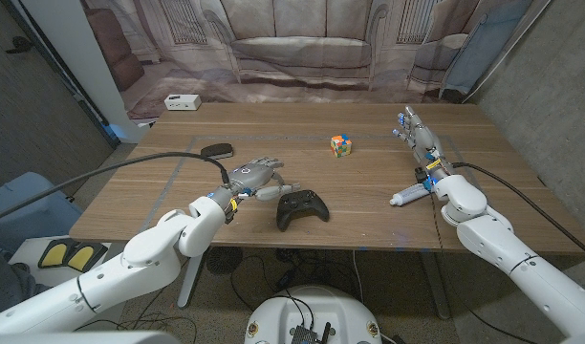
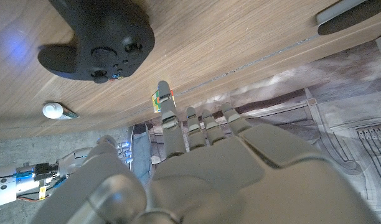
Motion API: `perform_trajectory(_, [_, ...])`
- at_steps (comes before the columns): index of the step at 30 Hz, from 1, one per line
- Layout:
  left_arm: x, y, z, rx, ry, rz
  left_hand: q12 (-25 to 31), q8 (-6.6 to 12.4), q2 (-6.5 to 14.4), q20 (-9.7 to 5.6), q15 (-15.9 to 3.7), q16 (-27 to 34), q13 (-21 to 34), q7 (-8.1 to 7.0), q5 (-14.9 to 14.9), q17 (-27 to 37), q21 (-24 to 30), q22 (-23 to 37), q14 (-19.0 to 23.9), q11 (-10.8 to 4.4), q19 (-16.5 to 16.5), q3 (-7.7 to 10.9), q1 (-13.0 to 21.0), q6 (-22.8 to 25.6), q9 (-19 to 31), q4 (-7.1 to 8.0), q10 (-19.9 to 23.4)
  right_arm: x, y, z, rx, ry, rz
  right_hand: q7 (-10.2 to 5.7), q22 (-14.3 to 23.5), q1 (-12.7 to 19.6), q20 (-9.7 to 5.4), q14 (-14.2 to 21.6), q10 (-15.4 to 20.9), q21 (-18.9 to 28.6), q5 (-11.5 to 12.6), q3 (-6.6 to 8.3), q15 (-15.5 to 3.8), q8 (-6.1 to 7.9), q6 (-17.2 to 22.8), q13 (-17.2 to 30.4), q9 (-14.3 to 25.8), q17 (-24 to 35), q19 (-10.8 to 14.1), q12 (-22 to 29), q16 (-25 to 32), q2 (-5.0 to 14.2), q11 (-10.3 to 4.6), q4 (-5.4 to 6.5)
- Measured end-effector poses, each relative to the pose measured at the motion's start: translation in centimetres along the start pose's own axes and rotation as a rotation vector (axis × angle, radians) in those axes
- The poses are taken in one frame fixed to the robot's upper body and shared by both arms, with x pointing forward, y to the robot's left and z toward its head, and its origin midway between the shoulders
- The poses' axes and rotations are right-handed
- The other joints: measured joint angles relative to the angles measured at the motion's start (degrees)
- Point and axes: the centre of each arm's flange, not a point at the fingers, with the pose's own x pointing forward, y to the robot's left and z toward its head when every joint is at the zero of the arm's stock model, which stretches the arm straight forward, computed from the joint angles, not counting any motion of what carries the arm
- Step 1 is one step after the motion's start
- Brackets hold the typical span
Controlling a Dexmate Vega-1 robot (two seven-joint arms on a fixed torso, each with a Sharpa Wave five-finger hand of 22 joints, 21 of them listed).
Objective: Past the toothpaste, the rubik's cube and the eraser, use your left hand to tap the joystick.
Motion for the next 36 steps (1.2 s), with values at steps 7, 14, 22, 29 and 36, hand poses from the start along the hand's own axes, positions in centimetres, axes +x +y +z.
perform_trajectory(7, [-0.4,0.0,-0.1,-0.016,-0.007,0.012,0.0,-0.25,-0.9,0.41,0.40,0.0,0.1,-3.33,-0.2,0.1,0.0,0.0,-0.2,0.26,0.4,-0.08,-0.3,-16.5,0.0,-0.56,-0.3,-0.2,0.3,-0.1,0.003,0.001,-0.001,0.00,0.0,0.0,0.00,0.0,0.0,0.0,0.0,0.25,0.00,0.00,0.0,0.0,0.0,0.0,0.0,0.0,0.0,0.00,0.00,-0.25])
perform_trajectory(14, [-0.6,0.1,0.0,-0.030,-0.015,0.030,-0.6,-0.25,-1.4,0.72,0.70,0.0,0.1,-5.06,-0.2,0.1,0.0,0.0,-0.5,0.52,0.7,-0.31,-0.8,-25.6,0.0,-0.79,-1.0,-0.5,0.4,-0.2,0.005,0.002,0.000,0.00,0.0,0.0,0.00,0.0,0.0,0.0,0.0,0.25,0.00,0.00,0.0,0.0,0.0,0.0,0.0,0.0,0.0,0.00,0.00,-0.25])
perform_trajectory(22, [-1.1,-0.1,-0.3,-0.034,-0.009,0.033,-0.6,0.24,-1.7,0.72,0.70,0.0,0.1,-5.24,-0.2,0.1,0.0,0.0,-0.5,0.52,0.7,-0.32,-1.1,-25.8,0.0,-0.79,-1.4,-0.6,0.5,-0.2,0.003,-0.002,-0.002,0.00,0.0,0.0,0.00,0.0,0.0,0.0,0.0,0.25,0.00,0.00,0.0,0.0,0.0,0.0,0.0,0.0,0.0,0.00,0.00,-0.24])
perform_trajectory(29, [-1.4,0.1,-0.5,-0.051,-0.005,0.057,-0.6,0.68,-1.7,0.71,0.69,0.0,0.1,-4.49,-0.2,0.1,0.0,0.0,-0.5,0.52,0.7,-0.32,-1.1,-25.0,-0.2,-0.79,-1.4,-0.8,0.8,0.0,0.002,-0.007,0.002,0.00,0.0,0.0,0.00,0.0,0.0,0.0,0.0,0.25,0.00,0.00,0.0,0.0,0.0,-0.1,0.0,0.0,0.0,0.00,0.00,-0.24])
perform_trajectory(36, [-1.7,0.5,-0.8,-0.063,0.010,0.086,-0.6,1.11,-1.7,1.02,0.48,0.0,0.1,-3.96,-0.2,0.1,0.0,0.0,-0.3,0.52,1.0,-0.55,-1.1,-24.5,-0.2,-1.02,-1.4,-0.8,0.9,0.1,0.003,-0.014,0.002,0.00,0.0,0.0,0.00,0.0,0.0,0.0,0.0,0.25,0.00,0.00,0.0,0.0,0.0,-0.1,0.0,0.0,0.0,0.00,0.00,-0.24])
